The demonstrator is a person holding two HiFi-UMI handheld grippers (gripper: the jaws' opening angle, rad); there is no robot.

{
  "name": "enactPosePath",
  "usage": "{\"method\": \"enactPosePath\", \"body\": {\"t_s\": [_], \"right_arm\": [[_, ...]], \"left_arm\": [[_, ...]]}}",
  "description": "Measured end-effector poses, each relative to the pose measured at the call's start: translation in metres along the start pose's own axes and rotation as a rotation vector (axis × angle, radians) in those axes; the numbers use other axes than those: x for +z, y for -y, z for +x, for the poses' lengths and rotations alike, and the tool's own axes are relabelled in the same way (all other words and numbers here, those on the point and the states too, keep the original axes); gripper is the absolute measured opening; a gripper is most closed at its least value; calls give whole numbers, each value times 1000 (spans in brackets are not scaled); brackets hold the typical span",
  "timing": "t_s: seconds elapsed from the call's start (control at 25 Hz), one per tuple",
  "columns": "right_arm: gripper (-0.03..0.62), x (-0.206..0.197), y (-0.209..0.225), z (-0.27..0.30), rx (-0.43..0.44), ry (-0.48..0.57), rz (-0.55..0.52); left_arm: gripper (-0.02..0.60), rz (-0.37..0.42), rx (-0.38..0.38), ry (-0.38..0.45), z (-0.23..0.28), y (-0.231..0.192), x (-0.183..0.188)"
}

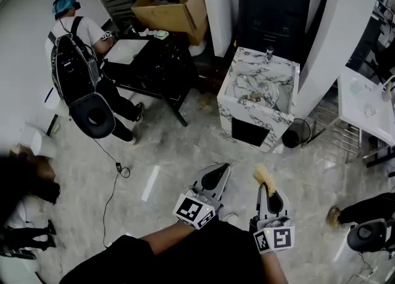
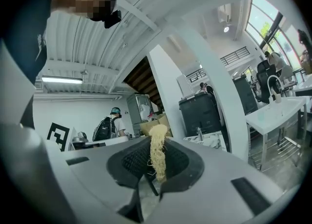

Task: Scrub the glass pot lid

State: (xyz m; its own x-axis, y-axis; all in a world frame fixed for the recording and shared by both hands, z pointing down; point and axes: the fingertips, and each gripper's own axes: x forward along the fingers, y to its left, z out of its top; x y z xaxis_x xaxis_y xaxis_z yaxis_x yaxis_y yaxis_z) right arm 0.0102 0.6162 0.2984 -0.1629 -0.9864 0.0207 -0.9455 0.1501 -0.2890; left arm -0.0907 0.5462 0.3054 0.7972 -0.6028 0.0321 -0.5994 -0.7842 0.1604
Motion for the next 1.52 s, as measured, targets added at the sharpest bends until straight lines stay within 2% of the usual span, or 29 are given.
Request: {"method": "enactPosePath", "body": {"t_s": [0.28,0.56,0.72,0.92,1.0,1.2,1.36,1.52], "right_arm": [[69,-8,34,71,-51,-41,6],[69,5,64,196,-82,-96,-14],[69,30,67,273,-59,-72,-29],[69,31,81,337,-90,-94,-37],[69,29,89,353,-102,-108,-43],[69,26,98,391,-59,-139,-3],[69,11,118,409,-44,-215,-70],[69,-8,131,434,34,-267,-111]], "left_arm": [[17,-9,-29,-20,63,-57,-7],[17,-49,-45,-34,148,-156,7],[17,-117,-60,-55,191,-213,8],[17,-118,-74,-68,236,-272,9],[17,-123,-71,-72,249,-286,10],[17,-130,-66,-91,268,-299,11],[17,-110,-42,-101,278,-301,4],[17,-61,-25,-116,295,-305,-2]]}}
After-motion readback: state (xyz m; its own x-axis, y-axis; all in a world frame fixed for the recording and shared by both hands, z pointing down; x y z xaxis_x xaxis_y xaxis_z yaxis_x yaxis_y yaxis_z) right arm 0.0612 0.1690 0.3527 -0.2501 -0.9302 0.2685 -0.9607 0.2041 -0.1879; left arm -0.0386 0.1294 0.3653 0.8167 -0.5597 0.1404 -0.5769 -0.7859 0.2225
